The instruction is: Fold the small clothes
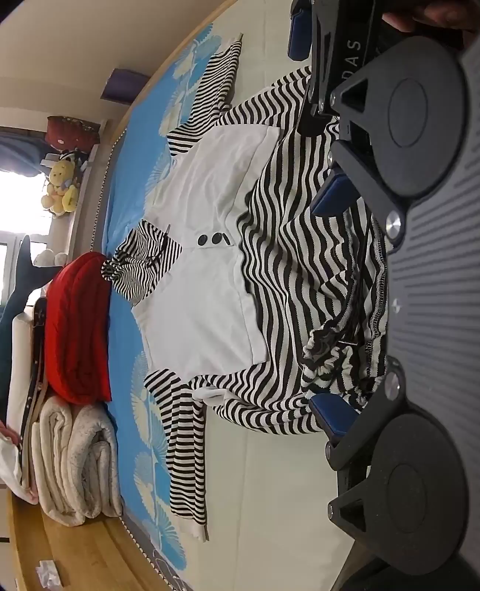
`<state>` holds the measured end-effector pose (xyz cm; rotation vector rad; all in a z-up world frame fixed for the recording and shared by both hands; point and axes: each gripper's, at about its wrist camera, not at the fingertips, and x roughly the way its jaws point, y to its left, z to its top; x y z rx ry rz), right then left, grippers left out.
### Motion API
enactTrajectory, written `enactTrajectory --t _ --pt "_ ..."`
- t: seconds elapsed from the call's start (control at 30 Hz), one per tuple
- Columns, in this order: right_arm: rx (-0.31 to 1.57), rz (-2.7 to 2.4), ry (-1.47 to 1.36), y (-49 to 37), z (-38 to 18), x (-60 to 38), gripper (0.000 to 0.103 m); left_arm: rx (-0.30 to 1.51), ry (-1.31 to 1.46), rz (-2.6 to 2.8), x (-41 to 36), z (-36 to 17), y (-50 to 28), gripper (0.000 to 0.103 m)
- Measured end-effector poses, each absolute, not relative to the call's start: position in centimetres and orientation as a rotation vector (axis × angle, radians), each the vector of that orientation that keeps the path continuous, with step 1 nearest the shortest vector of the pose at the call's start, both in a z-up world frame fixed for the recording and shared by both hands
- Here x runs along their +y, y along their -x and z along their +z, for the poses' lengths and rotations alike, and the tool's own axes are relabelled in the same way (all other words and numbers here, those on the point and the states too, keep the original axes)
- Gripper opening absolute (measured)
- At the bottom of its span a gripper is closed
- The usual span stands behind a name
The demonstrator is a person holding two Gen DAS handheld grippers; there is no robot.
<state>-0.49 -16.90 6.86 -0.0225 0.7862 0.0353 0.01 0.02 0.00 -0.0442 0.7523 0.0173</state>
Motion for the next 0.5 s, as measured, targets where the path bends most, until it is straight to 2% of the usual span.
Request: enactTrajectory --t 0.5 --pt "0.785 0.035 0.019 0.52 6.81 -16.65 0.093 0.751 0.047 0.016 0.04 0.0 0.05 0.102"
